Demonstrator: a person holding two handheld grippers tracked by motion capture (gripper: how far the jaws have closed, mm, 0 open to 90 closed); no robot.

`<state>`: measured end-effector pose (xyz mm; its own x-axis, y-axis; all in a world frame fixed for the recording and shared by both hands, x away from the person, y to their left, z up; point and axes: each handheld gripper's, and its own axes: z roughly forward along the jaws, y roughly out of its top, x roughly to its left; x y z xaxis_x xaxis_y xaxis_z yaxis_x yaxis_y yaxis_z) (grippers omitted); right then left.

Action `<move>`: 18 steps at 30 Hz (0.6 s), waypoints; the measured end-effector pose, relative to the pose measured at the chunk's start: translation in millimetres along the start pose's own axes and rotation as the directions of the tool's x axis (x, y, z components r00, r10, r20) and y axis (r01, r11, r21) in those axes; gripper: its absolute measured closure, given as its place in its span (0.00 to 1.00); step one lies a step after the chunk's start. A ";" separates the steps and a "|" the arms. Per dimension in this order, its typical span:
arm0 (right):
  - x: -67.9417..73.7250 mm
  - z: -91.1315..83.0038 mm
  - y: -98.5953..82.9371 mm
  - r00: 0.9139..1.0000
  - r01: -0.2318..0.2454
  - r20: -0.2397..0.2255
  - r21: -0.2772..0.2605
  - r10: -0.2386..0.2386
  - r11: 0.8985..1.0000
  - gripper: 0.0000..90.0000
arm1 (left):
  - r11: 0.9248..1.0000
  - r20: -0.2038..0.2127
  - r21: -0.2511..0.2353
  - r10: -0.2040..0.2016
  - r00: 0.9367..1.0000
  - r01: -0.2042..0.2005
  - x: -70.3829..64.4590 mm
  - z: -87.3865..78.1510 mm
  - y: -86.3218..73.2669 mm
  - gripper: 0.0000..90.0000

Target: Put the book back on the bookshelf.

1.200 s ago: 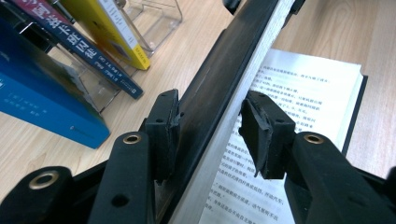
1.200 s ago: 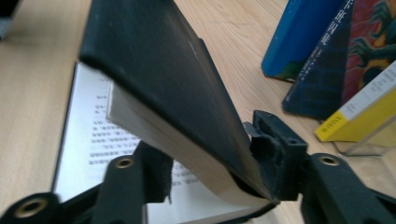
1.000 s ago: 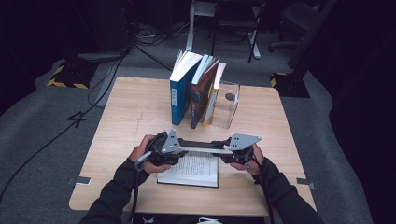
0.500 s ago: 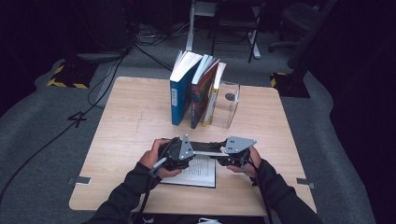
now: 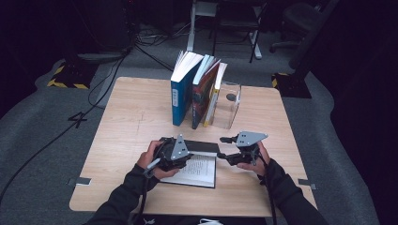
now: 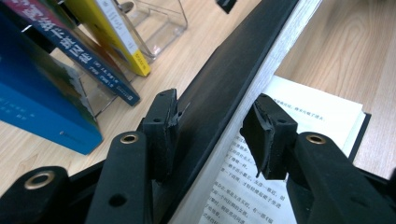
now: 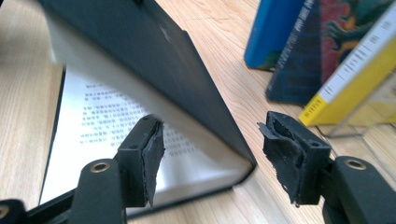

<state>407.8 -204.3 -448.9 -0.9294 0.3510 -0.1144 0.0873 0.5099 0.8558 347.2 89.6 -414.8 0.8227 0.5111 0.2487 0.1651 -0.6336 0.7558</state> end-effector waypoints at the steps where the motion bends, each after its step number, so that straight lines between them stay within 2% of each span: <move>1: -2.4 -3.0 -1.5 1.000 -0.004 0.001 0.002 0.004 1.000 0.43 | 1.000 0.001 -0.012 -0.011 1.000 0.011 1.5 -1.3 -1.4 0.63; 4: -7.9 -8.8 -4.9 0.999 -0.030 0.009 -0.006 0.030 1.000 0.43 | 0.996 0.007 -0.054 -0.067 0.998 0.068 8.5 -6.9 -7.9 0.63; 5: -9.9 -10.1 -6.3 0.999 -0.036 0.025 -0.006 0.037 0.999 0.43 | 0.992 0.012 -0.076 -0.095 0.995 0.096 11.5 -9.6 -10.6 0.63; 6: -11.4 -10.4 -7.4 0.998 -0.044 0.034 0.001 0.044 0.999 0.43 | 0.991 0.017 -0.085 -0.106 0.994 0.107 13.4 -11.4 -12.2 0.63; 10: -13.0 -9.2 -9.5 0.997 -0.057 0.046 0.014 0.056 0.998 0.44 | 0.975 0.043 -0.138 -0.170 0.985 0.174 23.5 -20.3 -21.4 0.63; 11: -13.0 -9.2 -9.5 0.997 -0.057 0.046 0.014 0.056 0.998 0.44 | 0.975 0.043 -0.138 -0.170 0.985 0.174 23.5 -20.3 -21.4 0.63; 12: -12.9 -8.0 -9.8 0.997 -0.058 0.045 0.018 0.057 0.998 0.44 | 0.969 0.055 -0.150 -0.190 0.980 0.196 26.2 -22.7 -24.1 0.63; 13: -12.5 -6.3 -10.1 0.997 -0.057 0.047 0.031 0.056 0.998 0.44 | 0.966 0.057 -0.160 -0.196 0.979 0.203 28.3 -24.3 -25.8 0.63; 18: -8.3 7.3 -11.5 0.998 -0.063 0.026 0.061 0.061 0.996 0.42 | 0.932 0.089 -0.225 -0.270 0.959 0.283 37.6 -34.4 -39.6 0.63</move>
<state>417.2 -207.4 -461.5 -0.9126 0.4020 -0.0749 0.1671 0.5338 0.8289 352.9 153.9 -414.5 0.7929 0.6091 -0.0195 0.2648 -0.3156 0.9112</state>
